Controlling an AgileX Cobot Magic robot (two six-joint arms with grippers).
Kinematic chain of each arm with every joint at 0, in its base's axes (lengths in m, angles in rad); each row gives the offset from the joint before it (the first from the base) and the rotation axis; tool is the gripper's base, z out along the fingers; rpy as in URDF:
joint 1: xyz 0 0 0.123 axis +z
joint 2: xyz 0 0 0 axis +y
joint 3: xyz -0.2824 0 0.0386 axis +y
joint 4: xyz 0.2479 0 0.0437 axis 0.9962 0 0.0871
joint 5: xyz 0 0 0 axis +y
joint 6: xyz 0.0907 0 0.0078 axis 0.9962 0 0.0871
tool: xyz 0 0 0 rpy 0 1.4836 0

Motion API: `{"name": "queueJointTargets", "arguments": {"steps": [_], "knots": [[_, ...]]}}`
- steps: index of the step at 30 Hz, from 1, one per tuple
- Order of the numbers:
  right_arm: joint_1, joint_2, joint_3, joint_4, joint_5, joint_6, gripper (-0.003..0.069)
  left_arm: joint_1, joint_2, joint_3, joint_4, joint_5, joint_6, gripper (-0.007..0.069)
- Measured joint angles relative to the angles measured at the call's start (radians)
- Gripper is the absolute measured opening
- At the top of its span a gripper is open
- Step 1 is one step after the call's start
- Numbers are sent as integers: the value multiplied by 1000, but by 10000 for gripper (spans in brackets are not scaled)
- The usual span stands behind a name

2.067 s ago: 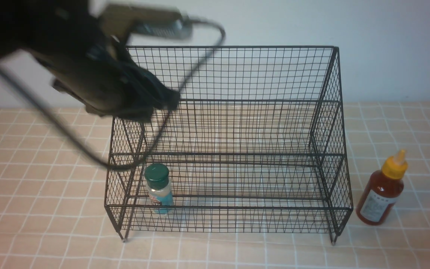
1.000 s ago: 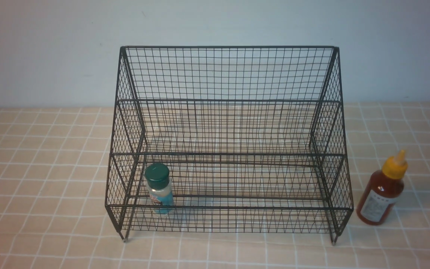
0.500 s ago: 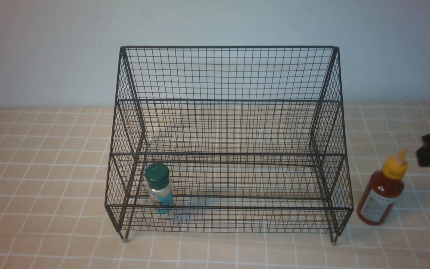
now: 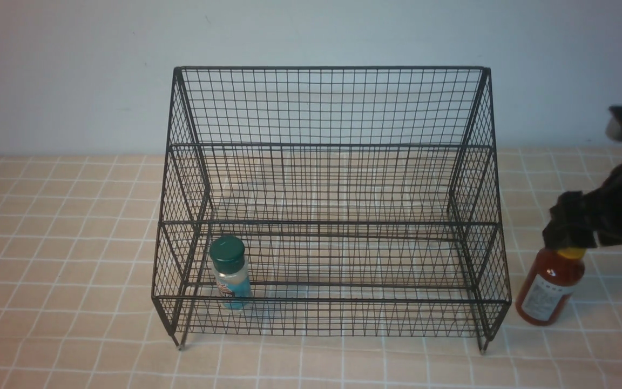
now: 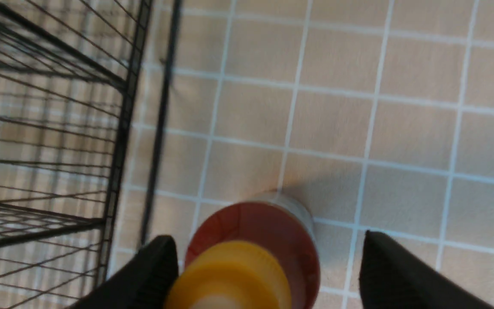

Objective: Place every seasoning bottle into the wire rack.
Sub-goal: Use the right arm to grab the condiment bottle closest to it, then use the right arm to put the condiment bottle back on the shelf

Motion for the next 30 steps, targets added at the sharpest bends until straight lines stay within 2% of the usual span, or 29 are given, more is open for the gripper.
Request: {"name": "queueJointTargets", "arguments": {"steps": [2,5,7,8,12,19,21,25,28,30], "knots": [[0,32,0,9,2,-1,409,0,0,0,0,0,0,-7],[1,28,-12,7,20,-1,377,0,0,0,0,0,0,-7],[1,8,-27,-6,55,3,300,0,0,0,6,0,0,-7],[1,-7,-36,-4,82,7,285,0,0,0,9,0,0,-7],[1,-106,-140,6,245,7,295,0,0,0,16,0,0,-7],[18,-278,-348,116,392,-9,295,0,0,0,24,0,0,-7],[51,-298,-370,134,403,-18,295,0,0,0,25,0,0,-7],[204,-291,-377,159,406,-34,295,0,0,0,26,0,0,-7],[331,-242,-377,131,389,-28,295,0,0,0,34,0,0,-7],[381,-209,-377,99,370,-11,295,0,0,0,36,0,0,-7]]}}
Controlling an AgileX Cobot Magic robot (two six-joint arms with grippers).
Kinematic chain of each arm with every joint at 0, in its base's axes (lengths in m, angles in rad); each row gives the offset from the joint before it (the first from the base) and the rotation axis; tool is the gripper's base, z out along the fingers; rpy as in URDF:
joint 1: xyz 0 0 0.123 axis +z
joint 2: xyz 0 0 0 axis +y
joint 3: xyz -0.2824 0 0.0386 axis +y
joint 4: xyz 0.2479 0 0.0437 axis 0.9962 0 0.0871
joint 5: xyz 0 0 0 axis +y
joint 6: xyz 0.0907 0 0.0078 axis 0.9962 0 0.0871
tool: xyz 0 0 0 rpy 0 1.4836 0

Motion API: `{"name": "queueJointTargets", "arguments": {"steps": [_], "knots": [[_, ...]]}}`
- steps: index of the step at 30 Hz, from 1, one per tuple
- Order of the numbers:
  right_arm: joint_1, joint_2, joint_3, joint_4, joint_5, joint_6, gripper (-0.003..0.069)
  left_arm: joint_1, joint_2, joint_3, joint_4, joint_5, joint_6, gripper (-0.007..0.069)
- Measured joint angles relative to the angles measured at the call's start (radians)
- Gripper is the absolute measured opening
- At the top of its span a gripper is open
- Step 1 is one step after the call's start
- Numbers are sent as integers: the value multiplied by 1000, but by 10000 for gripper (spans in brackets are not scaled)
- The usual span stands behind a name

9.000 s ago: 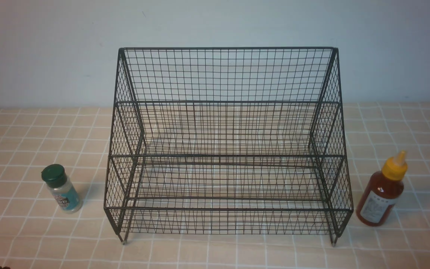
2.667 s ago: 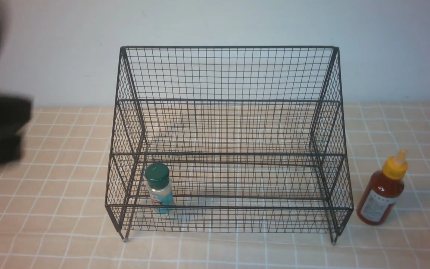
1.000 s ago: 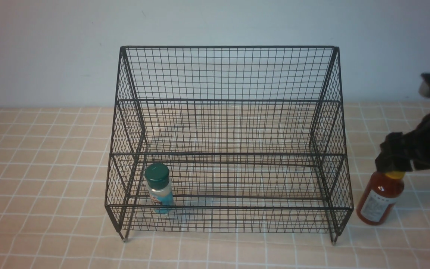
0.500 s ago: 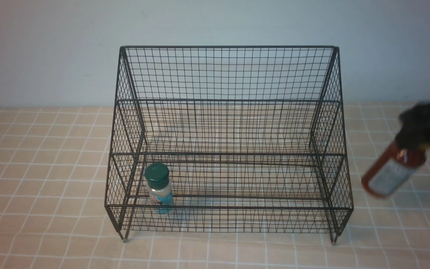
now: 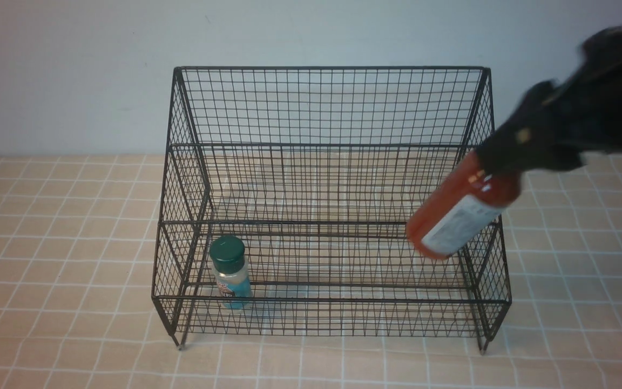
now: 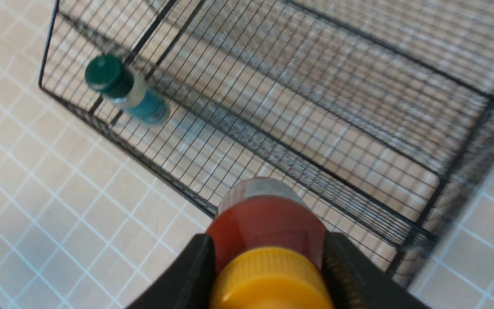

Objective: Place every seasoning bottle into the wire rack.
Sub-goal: Use the right arm to put the condiment bottle back on the shelf

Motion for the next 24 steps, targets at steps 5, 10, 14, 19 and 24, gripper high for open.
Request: {"name": "queueJointTargets", "arguments": {"steps": [5,10,14,19,24], "knots": [[93,121,0,-119,-26,46,295,0,0,0,2,0,0,-7],[138,222,0,-194,-42,142,295,0,0,0,3,2,0,-7],[159,270,0,-226,-53,213,295,0,0,0,5,13,0,-7],[166,298,0,-253,-53,276,295,0,0,0,5,22,0,-7],[166,300,0,-272,-53,287,316,0,0,0,5,22,0,-7]]}}
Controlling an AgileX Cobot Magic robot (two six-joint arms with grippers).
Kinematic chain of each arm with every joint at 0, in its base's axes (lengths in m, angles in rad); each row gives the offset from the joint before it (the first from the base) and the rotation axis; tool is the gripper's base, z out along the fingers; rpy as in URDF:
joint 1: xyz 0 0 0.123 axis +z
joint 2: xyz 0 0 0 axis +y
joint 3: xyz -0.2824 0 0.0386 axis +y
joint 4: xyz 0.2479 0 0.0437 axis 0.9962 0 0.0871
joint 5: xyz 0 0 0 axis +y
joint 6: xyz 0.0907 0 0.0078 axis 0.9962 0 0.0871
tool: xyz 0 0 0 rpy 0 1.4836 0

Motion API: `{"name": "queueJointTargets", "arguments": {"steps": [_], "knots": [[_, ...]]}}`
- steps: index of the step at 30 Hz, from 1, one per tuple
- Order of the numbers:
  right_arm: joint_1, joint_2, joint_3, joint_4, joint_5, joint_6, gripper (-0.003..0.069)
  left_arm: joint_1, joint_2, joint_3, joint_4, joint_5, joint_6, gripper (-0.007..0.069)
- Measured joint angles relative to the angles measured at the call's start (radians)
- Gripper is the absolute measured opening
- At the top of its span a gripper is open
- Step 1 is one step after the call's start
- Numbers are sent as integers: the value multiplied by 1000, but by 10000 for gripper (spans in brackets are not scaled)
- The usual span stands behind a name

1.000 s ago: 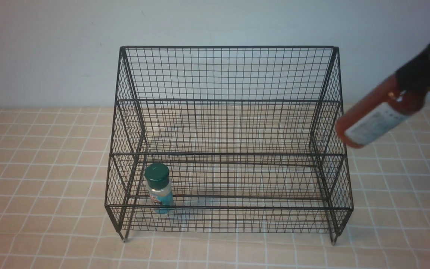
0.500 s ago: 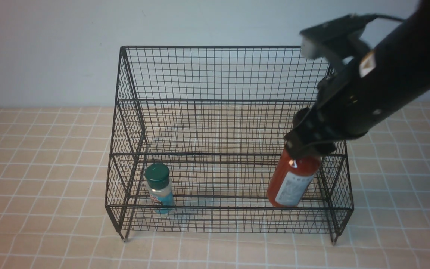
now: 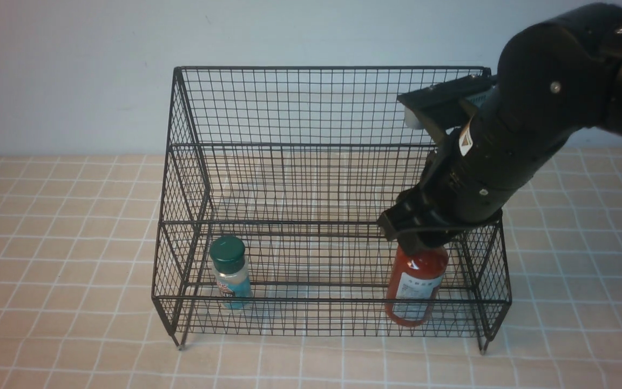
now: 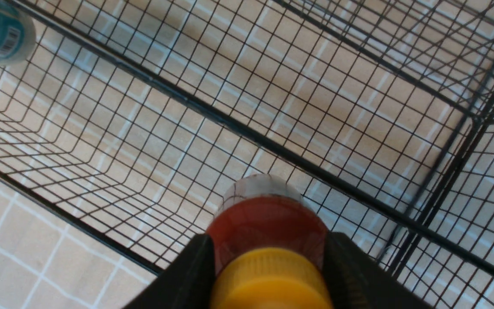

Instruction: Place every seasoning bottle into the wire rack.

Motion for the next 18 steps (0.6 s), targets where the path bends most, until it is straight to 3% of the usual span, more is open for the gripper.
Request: {"name": "queueJointTargets", "arguments": {"steps": [8,13,18], "knots": [[0,-3,-75,-34,84,-1,444,0,0,0,0,0,0,-7],[0,-16,-181,-88,98,-9,449,0,0,0,0,0,0,-7],[0,-161,-254,-123,104,-19,397,0,0,0,0,0,0,-7]]}}
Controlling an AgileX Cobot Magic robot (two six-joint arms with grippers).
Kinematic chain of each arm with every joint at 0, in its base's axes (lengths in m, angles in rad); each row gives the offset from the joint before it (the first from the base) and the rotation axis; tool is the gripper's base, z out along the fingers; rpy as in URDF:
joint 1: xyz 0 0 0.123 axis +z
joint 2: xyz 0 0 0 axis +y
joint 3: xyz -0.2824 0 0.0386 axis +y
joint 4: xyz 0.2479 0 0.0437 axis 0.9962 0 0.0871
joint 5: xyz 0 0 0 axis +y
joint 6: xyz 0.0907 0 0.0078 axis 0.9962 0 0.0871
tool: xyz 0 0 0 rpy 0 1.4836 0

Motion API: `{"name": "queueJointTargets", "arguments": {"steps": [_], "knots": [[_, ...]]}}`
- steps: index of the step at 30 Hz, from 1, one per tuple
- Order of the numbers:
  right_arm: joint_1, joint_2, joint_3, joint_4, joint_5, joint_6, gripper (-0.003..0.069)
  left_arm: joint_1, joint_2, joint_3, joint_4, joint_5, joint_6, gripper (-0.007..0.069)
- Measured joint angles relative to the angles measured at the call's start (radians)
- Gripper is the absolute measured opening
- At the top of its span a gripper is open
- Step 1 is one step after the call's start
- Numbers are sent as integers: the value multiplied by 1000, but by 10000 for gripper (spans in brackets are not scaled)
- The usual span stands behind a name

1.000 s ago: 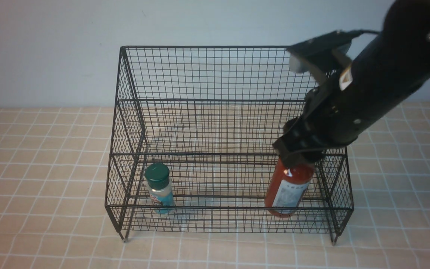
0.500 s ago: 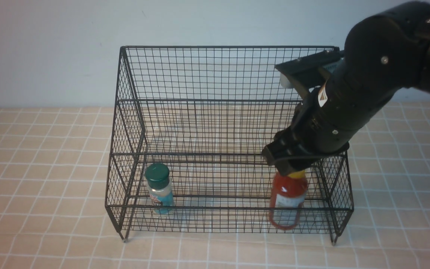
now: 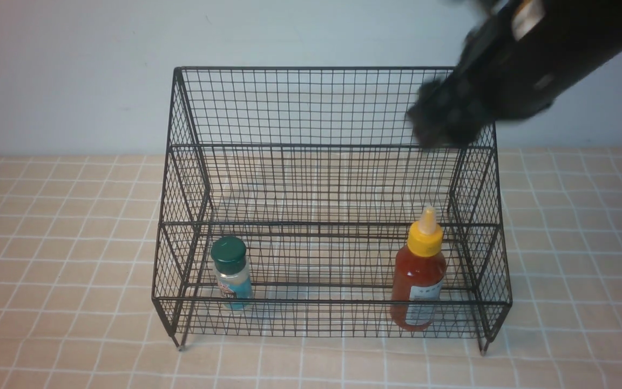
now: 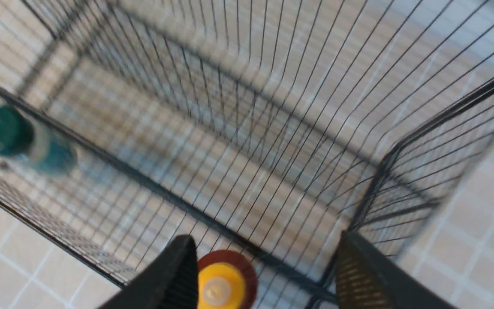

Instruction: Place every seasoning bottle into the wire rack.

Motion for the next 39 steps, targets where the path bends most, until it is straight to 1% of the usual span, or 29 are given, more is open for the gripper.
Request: {"name": "queueJointTargets", "arguments": {"steps": [2,3,5,6,7,9,11,12,13,14,16,17,19,20,21,22,25,28,32,39], "knots": [[0,-80,-5,-36,3,4,364,0,0,0,0,0,0,-7],[0,-156,-5,-77,9,23,326,0,0,0,0,0,0,-7],[0,-245,13,-112,10,54,272,0,0,0,0,0,0,-7],[0,-306,36,-130,11,79,228,0,0,0,0,0,0,-7],[0,-327,41,-133,11,82,213,0,0,0,0,0,0,-7],[0,-447,115,-147,15,121,123,0,0,0,0,0,-1,-7],[0,-527,193,-148,16,151,66,0,0,0,0,0,-1,-7],[0,-626,274,-146,8,179,20,0,0,0,0,-1,-1,-7],[0,-692,337,-145,-17,197,6,0,0,0,0,-2,-1,-7],[0,-733,389,-145,-41,208,0,0,0,0,0,-3,-1,-7],[0,-897,538,-152,-175,246,-10,0,1,0,0,-5,-1,-7],[0,-913,551,-157,-205,254,-10,0,1,0,0,-5,-1,-7],[0,-1150,750,-219,-423,321,-12,0,8,0,0,-7,-2,-7],[0,-1165,778,-225,-440,327,-12,0,8,0,0,-7,-2,-7],[0,-1255,863,-267,-560,361,-12,0,9,0,0,-7,-2,-7],[0,-1324,917,-295,-628,375,-12,0,9,0,0,-7,-2,-7],[0,-1468,1084,-410,-815,416,-12,0,9,0,0,-7,-2,-7],[0,-1502,1176,-484,-953,455,-12,0,9,0,-2,-8,-6,-7],[0,-1502,1206,-520,-1065,494,-12,0,9,0,-16,-8,-10,-7],[0,-1504,1210,-530,-1093,504,-12,0,9,0,-18,-8,-10,-7]]}}
